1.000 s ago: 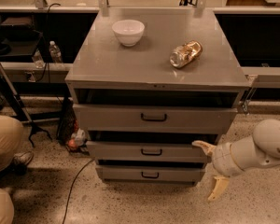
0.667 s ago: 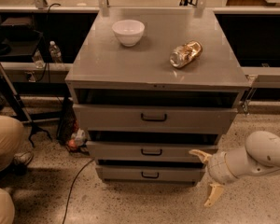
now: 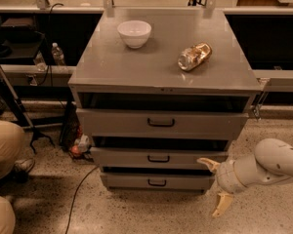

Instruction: Open bottom drawer

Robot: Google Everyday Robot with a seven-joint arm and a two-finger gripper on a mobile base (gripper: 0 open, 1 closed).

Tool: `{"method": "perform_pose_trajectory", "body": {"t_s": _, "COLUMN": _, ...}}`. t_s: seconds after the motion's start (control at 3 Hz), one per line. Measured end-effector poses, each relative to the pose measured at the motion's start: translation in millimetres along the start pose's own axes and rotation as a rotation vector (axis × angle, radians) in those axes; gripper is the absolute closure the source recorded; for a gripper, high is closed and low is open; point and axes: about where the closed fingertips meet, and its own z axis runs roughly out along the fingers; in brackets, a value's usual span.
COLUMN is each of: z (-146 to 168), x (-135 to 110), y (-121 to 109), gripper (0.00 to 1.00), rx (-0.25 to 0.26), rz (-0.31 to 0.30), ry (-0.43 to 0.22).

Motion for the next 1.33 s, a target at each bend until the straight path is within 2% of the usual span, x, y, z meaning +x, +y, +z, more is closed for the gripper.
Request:
{"method": "perform_pose_trajectory", "body": {"t_s": 0.33, "z": 27, "x": 25, "y": 8, "gripper": 0.00, "rx": -0.017, "rz": 0.014, "ry": 0.030}}
{"method": "perform_pose_trajectory", "body": {"t_s": 0.67, "z": 67, "x": 66, "y": 13, "gripper": 0.00, "rx": -0.024, "rz": 0.015, "ry": 0.084}}
{"method": "perform_pose_trajectory", "body": {"t_s": 1.0, "z": 96, "x": 94, "y": 16, "gripper": 0.00, "rx": -0.019, "rz": 0.022, "ry": 0.107}}
{"method": "perform_pose_trajectory", "body": {"t_s": 1.33, "z": 98, "x": 95, "y": 16, "gripper": 0.00, "rx": -0.021, "rz": 0.019, "ry": 0.113}}
